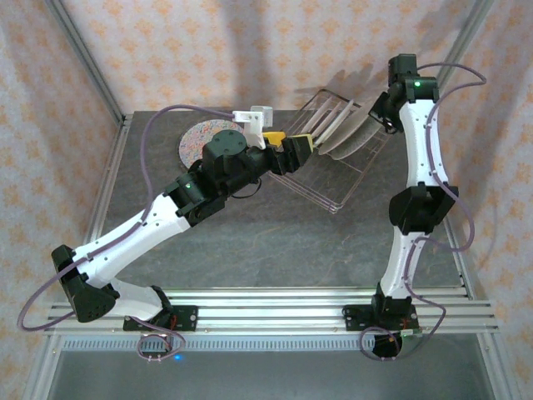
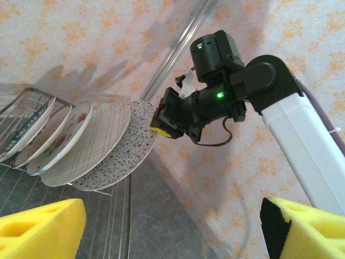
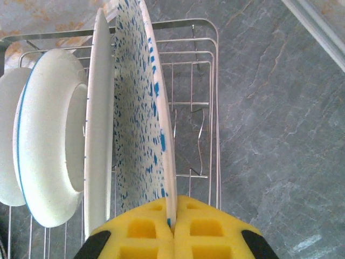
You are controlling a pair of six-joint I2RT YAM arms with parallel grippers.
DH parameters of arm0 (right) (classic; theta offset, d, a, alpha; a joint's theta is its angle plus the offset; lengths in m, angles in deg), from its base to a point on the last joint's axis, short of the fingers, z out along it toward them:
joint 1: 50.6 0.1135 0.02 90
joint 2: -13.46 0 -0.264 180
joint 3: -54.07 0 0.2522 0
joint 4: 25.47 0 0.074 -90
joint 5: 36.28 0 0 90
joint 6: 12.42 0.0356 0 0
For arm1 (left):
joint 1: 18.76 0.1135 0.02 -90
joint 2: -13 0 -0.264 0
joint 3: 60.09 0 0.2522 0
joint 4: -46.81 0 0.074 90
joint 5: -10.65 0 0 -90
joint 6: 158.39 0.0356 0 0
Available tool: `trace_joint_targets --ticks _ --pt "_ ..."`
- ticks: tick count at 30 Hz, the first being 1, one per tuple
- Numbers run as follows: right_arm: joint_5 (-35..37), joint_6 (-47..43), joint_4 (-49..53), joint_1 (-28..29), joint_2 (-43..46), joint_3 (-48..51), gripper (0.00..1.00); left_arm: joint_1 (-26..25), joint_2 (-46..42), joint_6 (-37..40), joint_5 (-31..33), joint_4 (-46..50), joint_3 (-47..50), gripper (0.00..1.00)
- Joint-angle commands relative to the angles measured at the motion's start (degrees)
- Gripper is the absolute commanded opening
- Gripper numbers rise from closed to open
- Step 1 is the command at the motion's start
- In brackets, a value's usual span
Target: Unload the plates from the dish rack
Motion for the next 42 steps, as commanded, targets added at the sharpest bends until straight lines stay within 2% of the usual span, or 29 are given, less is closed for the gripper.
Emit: trace_joint_targets --ticks 1,10,20,23,27,32,36,42 --pt "3.94 0.60 1.82 0.17 6.08 -1.93 0.00 -0.46 -1.59 1.02 1.73 0.20 -0.41 0.85" --pt "5.67 2.15 6.00 -0.01 11.60 -1.38 0.00 -0.45 -1.90 0.95 1.39 0.09 -0.41 0.85" --pt "5.99 5.94 8.86 0.00 21.29 4.16 0.00 -0.44 -2.16 -0.65 1.30 0.14 0.47 0.86" --pt "5.83 7.19 10.20 -0.10 23.78 5.28 0.00 -0.36 -1.77 -4.10 1.56 0.66 0.32 0.88" --pt "5.59 9.22 11.67 -0.08 26.90 6.54 0.00 0.40 0.35 -11.70 -0.48 1.56 -1.38 0.88" --pt "5.54 11.70 11.50 -0.10 30.96 7.86 0.00 1.47 5.23 -27.20 -4.51 2.12 -4.16 0.87" --pt "6.67 12.71 11.72 -0.10 33.60 7.93 0.00 1.59 9.45 -40.76 -8.30 -2.96 -3.82 0.84" --pt "6.63 14.56 10.91 -0.10 37.39 8.77 0.00 1.50 16.76 -53.89 -11.58 -5.40 -8.41 0.79"
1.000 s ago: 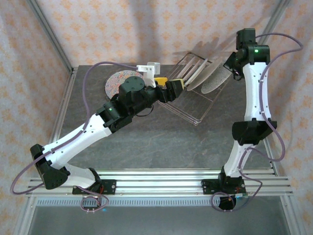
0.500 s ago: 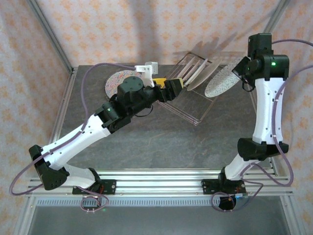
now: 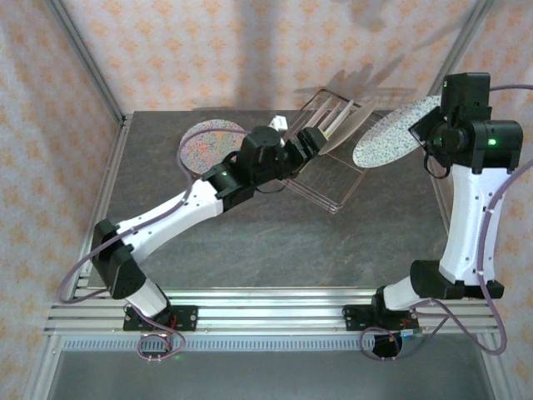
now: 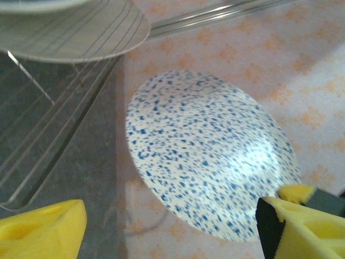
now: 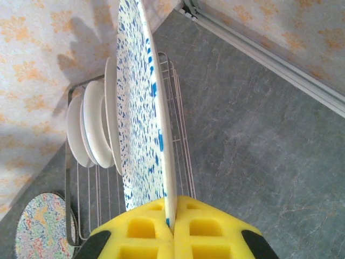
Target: Unload the plates from the dish rack
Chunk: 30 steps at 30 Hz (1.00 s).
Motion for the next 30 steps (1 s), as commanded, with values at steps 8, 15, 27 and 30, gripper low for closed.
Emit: trace_joint_targets --ticks 8,15,27,30 --pt "-2.43 5.31 -11.01 -0.13 8.51 6.99 0.00 -1.38 12.11 -19.82 -6.82 -12.83 -10.86 0.73" --pt "-8.01 8.22 -14.28 -0.12 8.22 7.88 0.00 -1.24 15.22 -21.73 -7.17 -12.14 -13.27 0.69" --pt "-15.09 12.58 -20.67 -0.58 9.08 13.25 0.00 -0.23 18.47 -23.84 -7.98 -15.41 -14.80 0.34" --pt "-16.62 12.94 -21.67 -0.86 9.30 14.83 0.00 0.29 17.34 -22.71 -7.85 -14.14 -14.08 0.25"
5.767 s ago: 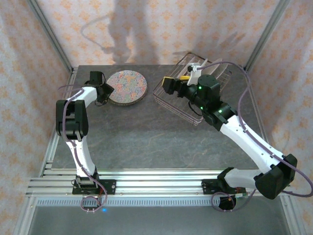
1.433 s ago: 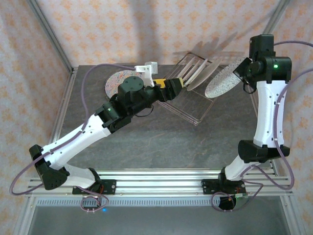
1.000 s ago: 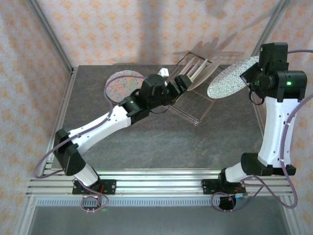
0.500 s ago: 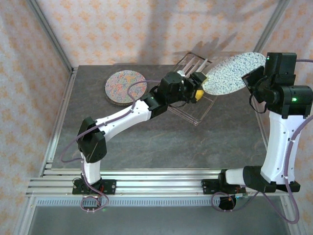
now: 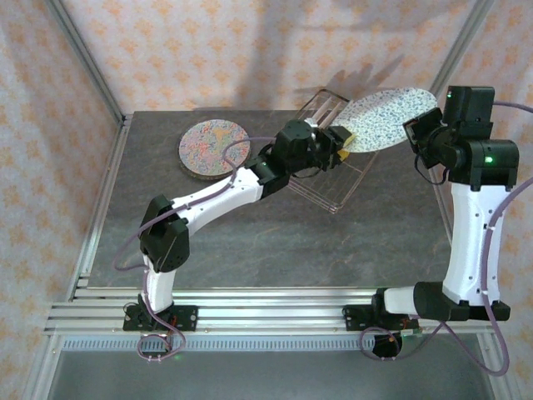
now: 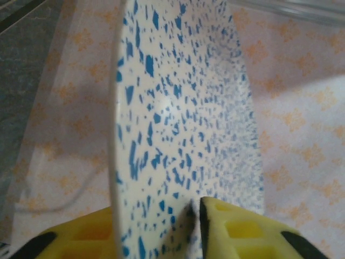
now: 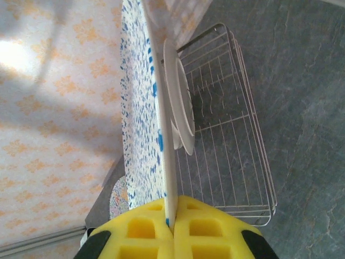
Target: Unload the plates from the dish rack
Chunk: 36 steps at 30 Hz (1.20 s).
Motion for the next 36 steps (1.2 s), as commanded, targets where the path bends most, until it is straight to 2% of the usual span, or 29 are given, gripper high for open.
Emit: trace_joint_targets --ticks 1,4,12,19,25,31,36 --pt "-3.77 2.23 -7.36 -0.36 1.78 0.93 0.00 0.54 -1.23 1.36 -0.43 -0.56 -0.75 0.23" --pt "-4.35 2.72 -8.83 -0.58 2.64 3.23 0.00 1.05 -1.58 2.32 -0.32 0.58 0.19 0.16" --pt "-7.37 3.22 -13.90 -2.23 5.11 9.61 0.00 2.69 -6.32 2.70 -0.23 -0.06 3.93 0.13" --pt "-13.20 2.92 -19.65 -2.82 5.33 13.83 0.00 4.96 -10.15 4.56 -0.32 0.97 7.07 0.00" --pt "-17.81 2.51 -22.78 -2.91 3.71 14.68 0.00 6.45 -12.94 6.51 -0.33 2.03 9.18 0.00" --pt "-21.39 1.11 -22.92 -2.81 1.65 12.38 0.26 8.23 -15.36 8.03 -0.23 1.34 10.56 0.00" --pt "-22.84 -0.51 -20.19 -1.13 -0.32 9.48 0.43 10.31 -17.32 9.32 -0.43 -0.13 11.64 0.00"
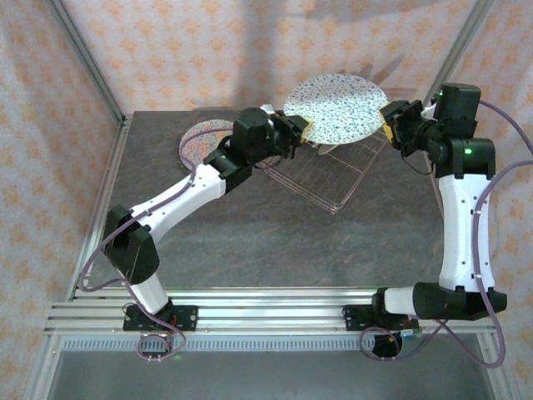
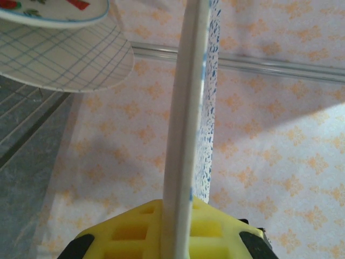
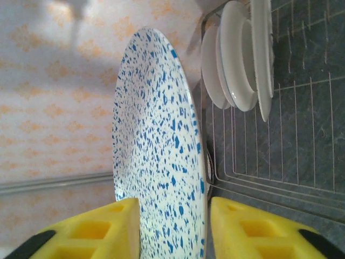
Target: Unload the plates from the dish rack
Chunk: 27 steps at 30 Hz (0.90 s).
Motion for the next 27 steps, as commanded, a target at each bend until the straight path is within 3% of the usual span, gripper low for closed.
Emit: trace_joint_targets --ticks 1,6,18,27 --pt "-1.17 -2.59 -0.60 1.56 -0.69 -3.90 0.47 1.45 -4.22 3.02 -0.66 -3.88 0.38 0.00" --pt "0.17 -5.04 1.23 4.94 -1.83 -6.20 0.54 4.47 -6.79 4.57 -1.08 -4.27 1.72 0.00" --pt "-1.30 -16.63 -4.79 16.58 -3.60 -8.76 0.57 15.32 -14.20 6.29 -2.61 -5.35 9.82 0.00" --pt "3.50 -29.28 -25.39 26.62 4.41 7.67 0.60 26.01 -19.70 8.09 -2.67 -7.46 19.63 0.00"
